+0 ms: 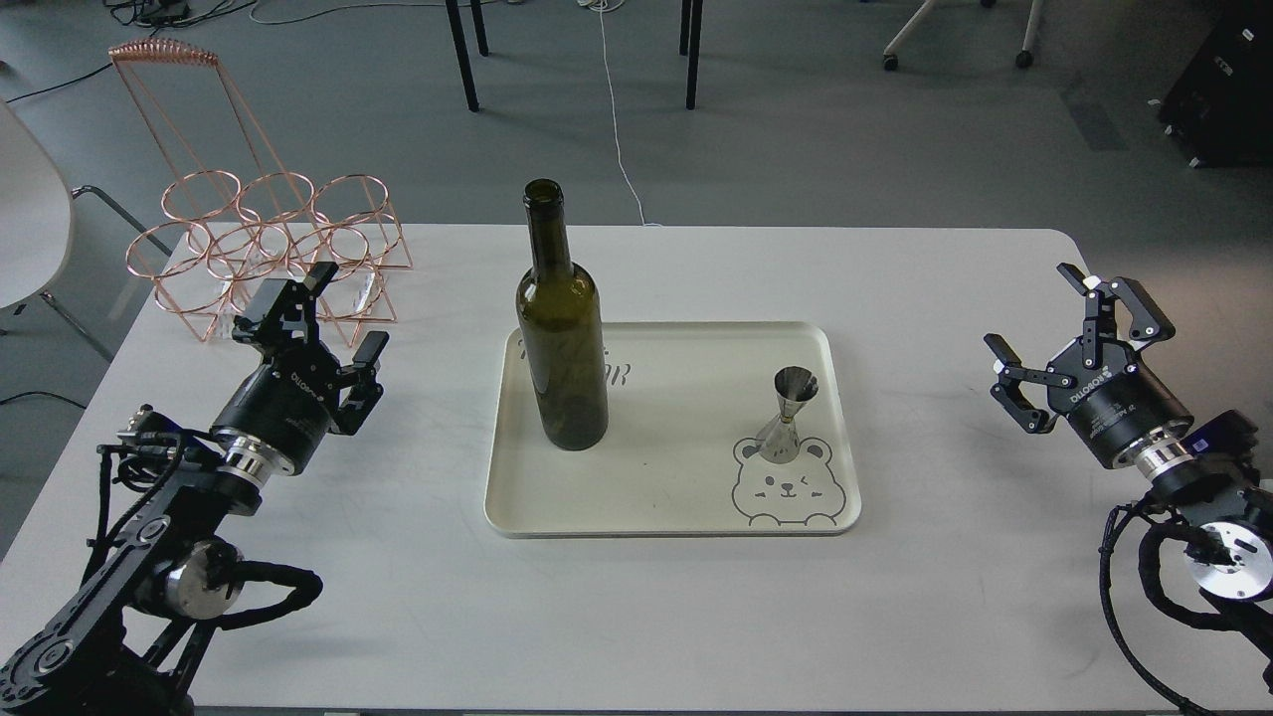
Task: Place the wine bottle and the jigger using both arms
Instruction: 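Move the right gripper toward the metal jigger on the tray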
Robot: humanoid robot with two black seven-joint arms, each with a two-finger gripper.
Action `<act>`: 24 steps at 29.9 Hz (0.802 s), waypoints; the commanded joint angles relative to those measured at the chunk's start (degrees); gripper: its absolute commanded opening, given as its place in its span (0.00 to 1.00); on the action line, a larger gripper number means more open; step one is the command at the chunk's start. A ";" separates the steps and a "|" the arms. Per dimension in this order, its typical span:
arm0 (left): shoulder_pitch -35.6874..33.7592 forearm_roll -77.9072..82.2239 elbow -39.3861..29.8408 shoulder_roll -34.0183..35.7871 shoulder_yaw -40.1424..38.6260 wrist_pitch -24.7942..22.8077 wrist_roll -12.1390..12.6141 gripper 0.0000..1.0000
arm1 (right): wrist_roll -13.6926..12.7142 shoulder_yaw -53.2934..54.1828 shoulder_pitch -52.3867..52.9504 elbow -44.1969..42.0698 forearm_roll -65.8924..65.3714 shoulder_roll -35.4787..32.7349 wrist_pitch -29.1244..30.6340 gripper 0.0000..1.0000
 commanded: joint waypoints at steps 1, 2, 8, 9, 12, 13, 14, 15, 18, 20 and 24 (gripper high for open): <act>0.33 0.02 -0.42 -0.09 -0.03 -0.29 -0.29 0.98 | 0.00 0.08 -0.89 0.10 -1.16 0.17 -0.01 0.98; 0.33 0.03 -0.42 -0.09 -0.03 -0.29 -0.29 0.98 | 0.00 0.08 -0.89 0.18 -1.24 0.08 -0.01 0.98; 0.16 -0.06 -0.51 0.35 -0.03 -0.38 -0.56 0.98 | 0.00 1.57 -0.19 2.37 -13.52 -3.86 -0.01 0.98; 0.16 -0.06 -0.51 0.53 -0.12 -0.38 -1.08 0.98 | 0.00 2.71 -0.10 3.77 -17.81 -5.18 -0.01 0.98; 0.07 0.11 -0.60 1.23 -0.03 -0.38 -3.63 0.98 | 0.00 7.71 -0.71 9.22 -32.57 -8.17 -0.01 0.98; 0.07 0.11 -0.77 1.49 -0.03 -0.46 -4.77 0.98 | 0.00 9.21 -0.98 11.59 -38.71 -8.96 -0.01 0.98; 0.07 0.11 -0.86 1.76 0.06 -0.46 -5.91 0.98 | 0.00 9.92 -1.42 13.70 -44.17 -9.58 -0.01 0.98; 0.07 0.20 -0.95 1.84 0.23 -0.46 -6.88 0.98 | 0.00 10.02 -2.03 15.81 -48.92 -10.11 -0.01 0.98; -0.02 0.20 -1.13 1.93 0.23 -0.38 -8.12 0.98 | 0.00 9.75 -4.23 23.89 -64.57 -11.96 -1.63 0.98; -0.02 0.20 -1.30 1.93 0.23 -0.46 -8.20 0.98 | 0.00 8.97 -6.07 27.24 -74.50 -12.05 -8.03 0.98; -0.02 0.20 -1.65 2.20 0.32 -0.46 -8.20 0.98 | 0.00 5.37 -6.87 27.53 -96.54 -11.35 -22.87 0.98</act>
